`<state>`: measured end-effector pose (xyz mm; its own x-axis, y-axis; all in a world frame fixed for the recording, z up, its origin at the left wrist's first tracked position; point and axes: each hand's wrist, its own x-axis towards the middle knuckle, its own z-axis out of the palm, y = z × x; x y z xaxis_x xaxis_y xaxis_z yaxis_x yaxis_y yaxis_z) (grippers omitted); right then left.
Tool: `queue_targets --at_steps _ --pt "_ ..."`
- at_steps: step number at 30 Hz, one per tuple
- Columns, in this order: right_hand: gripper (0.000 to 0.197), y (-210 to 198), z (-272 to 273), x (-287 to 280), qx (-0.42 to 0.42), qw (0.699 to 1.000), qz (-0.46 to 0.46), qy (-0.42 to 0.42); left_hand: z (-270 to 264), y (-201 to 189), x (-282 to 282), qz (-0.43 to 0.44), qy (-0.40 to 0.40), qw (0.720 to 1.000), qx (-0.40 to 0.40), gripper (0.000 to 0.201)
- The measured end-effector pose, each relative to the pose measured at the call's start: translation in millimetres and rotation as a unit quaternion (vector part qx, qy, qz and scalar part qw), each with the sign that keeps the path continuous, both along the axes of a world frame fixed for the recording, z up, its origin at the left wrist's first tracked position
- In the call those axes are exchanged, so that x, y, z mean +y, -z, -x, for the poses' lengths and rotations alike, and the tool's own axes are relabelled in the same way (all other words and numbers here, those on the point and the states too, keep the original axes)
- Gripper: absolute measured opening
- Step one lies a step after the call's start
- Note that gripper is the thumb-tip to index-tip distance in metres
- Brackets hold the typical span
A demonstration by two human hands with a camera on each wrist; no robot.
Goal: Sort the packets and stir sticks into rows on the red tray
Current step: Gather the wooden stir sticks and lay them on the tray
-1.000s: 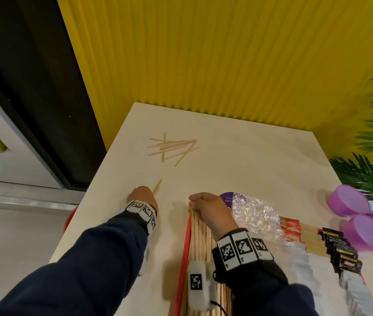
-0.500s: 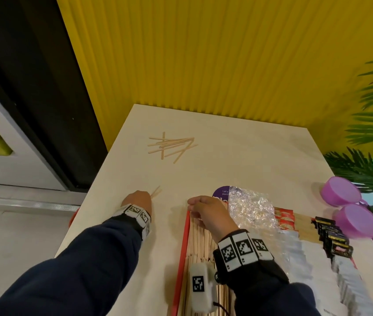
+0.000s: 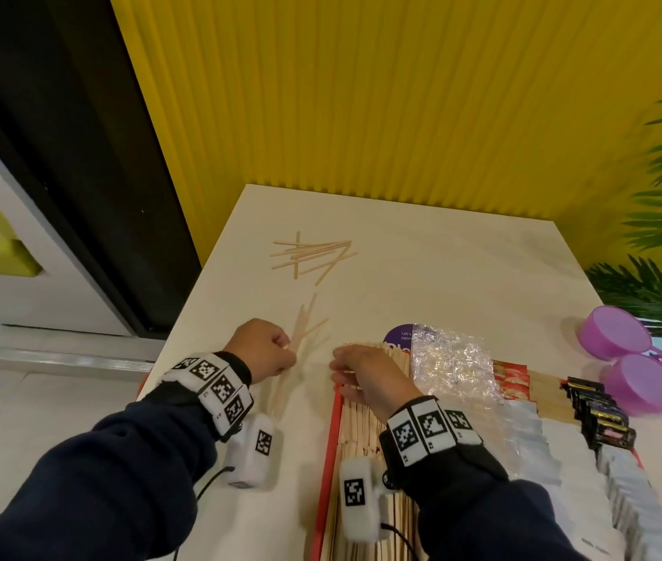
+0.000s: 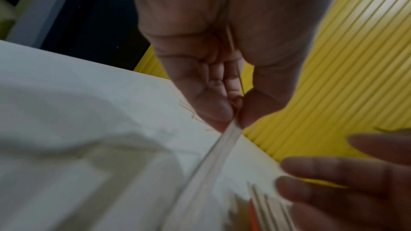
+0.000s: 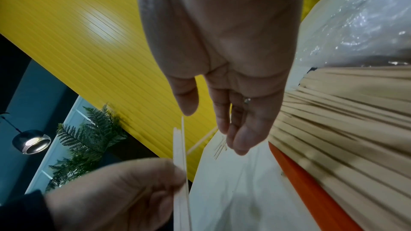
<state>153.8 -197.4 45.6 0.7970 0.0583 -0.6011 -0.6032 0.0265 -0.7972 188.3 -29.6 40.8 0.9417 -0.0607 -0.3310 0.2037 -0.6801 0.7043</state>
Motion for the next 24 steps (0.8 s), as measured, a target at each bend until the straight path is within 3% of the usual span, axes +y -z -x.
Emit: queue_targets --at_steps 5,7,11,13,17,20,24 --pt "0.024 -5 -3 14 0.013 0.996 -0.075 -0.055 9 -10 -20 0.115 0.038 0.993 0.005 0.012" --pt "0.022 -9 -5 20 -0.021 0.995 -0.094 -0.012 12 -9 -30 0.127 0.064 0.990 0.004 0.005" --pt "0.032 -10 -11 23 -0.102 0.991 -0.033 0.077 14 -6 -45 0.144 0.073 0.987 -0.019 0.012" --pt "0.035 -12 -14 17 -0.135 0.982 -0.046 0.123 11 -6 -48 0.147 0.060 0.987 -0.029 0.021" --pt "0.026 -21 -23 -6 -0.142 0.965 -0.042 0.216 -7 -10 -41 0.120 0.057 0.991 -0.030 0.003" --pt "0.027 -25 -32 -25 -0.129 0.963 -0.018 0.235 -35 -9 -32 0.074 0.036 0.996 -0.032 0.013" --pt "0.029 -33 -45 -42 -0.135 0.963 -0.050 0.229 -85 -2 -32 -0.044 0.021 0.999 -0.016 0.050"
